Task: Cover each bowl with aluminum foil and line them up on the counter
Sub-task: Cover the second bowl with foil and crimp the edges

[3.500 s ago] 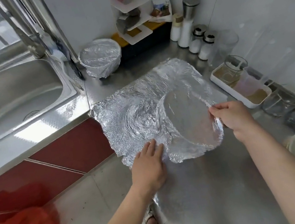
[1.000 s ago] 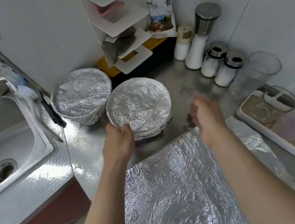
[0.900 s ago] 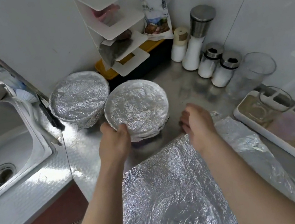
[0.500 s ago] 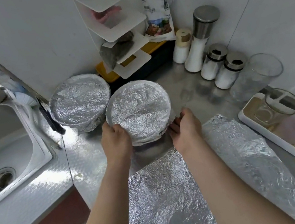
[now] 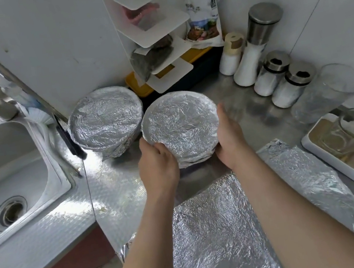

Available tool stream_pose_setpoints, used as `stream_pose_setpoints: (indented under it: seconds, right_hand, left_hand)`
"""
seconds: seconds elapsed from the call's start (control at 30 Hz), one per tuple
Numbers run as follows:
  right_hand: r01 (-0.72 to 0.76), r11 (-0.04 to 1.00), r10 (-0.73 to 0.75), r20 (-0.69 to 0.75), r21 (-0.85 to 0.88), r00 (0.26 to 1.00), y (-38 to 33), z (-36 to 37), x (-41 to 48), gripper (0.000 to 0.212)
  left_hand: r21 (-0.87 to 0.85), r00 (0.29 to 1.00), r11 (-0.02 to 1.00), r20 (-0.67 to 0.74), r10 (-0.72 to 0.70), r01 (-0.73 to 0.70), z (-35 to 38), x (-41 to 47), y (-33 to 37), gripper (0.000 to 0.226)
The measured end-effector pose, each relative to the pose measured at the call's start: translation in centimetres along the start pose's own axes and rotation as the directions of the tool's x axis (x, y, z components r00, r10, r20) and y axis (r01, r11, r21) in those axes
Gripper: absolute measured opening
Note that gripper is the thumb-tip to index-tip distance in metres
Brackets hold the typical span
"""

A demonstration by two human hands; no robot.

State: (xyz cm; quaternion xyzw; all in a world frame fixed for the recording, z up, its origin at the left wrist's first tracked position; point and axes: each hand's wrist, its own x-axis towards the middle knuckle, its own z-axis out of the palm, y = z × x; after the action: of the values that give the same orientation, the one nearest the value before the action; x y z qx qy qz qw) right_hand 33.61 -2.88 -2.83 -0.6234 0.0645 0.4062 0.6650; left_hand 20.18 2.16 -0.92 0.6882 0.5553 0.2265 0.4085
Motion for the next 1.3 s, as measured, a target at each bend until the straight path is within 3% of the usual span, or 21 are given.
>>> stream_pose_setpoints:
  seconds: [0.13,0.3,0.4,0.47,0.57,0.67,0.87,1.07,1.17,1.3]
  right_hand:
    - [0.048,0.999,-0.049,-0.039,-0.025,0.998,0.0,0.7,-0.2,0.075]
    - [0.012,1.0,-0.012,-0.021,0.024,1.0,-0.7,0.8,-0.5,0.057]
    - [0.05,0.998,-0.05,0.003,-0.037,0.999,-0.5,0.4,1.0,0.079]
    - [0.073,0.995,-0.072,0.019,-0.071,0.997,-0.1,-0.2,2.4,0.082]
    - [0.052,0.991,-0.051,0.014,-0.12,0.999,-1.7,0.5,0.4,0.07]
    - [0.072,0.992,-0.073,-0.007,-0.102,0.997,-2.4,0.2,0.3,0.048]
    - [0.135,0.964,-0.144,-0.02,-0.229,0.989,-1.8,0.6,0.9,0.049]
    - [0.185,0.934,-0.221,-0.09,-0.305,0.971,-3.0,1.2,1.0,0.046]
    - [0.313,0.851,-0.424,-0.201,-0.422,0.883,-3.9,0.4,0.5,0.044]
    - [0.354,0.851,-0.415,-0.084,-0.388,0.906,-3.4,-0.3,-1.1,0.049]
  left_hand:
    - [-0.034,1.0,0.999,0.013,-0.01,0.011,-0.1,-0.1,-0.1,0.023]
    - [-0.116,0.997,0.992,0.065,-0.041,0.049,0.1,0.6,-0.1,0.03]
    - [-0.163,0.993,0.986,0.114,-0.025,0.044,-0.3,0.5,0.2,0.046]
    - [-0.198,0.988,0.98,0.156,0.008,0.023,-0.6,0.4,0.1,0.056]
    - [-0.242,0.986,0.969,0.146,0.077,-0.04,-0.5,0.2,-1.3,0.079]
    - [-0.159,0.978,0.975,0.112,0.177,-0.158,-0.6,-0.6,-2.8,0.095]
    - [-0.188,0.976,0.966,0.092,0.195,-0.175,-0.3,-1.2,-2.5,0.04]
    - [-0.374,0.98,0.927,0.192,0.057,0.019,-0.4,-0.9,-2.0,0.028]
    - [-0.433,0.982,0.9,0.188,0.03,0.055,-0.7,-0.7,-1.6,0.026]
    - [-0.414,0.981,0.905,0.193,-0.015,0.095,-0.6,0.1,-1.3,0.038]
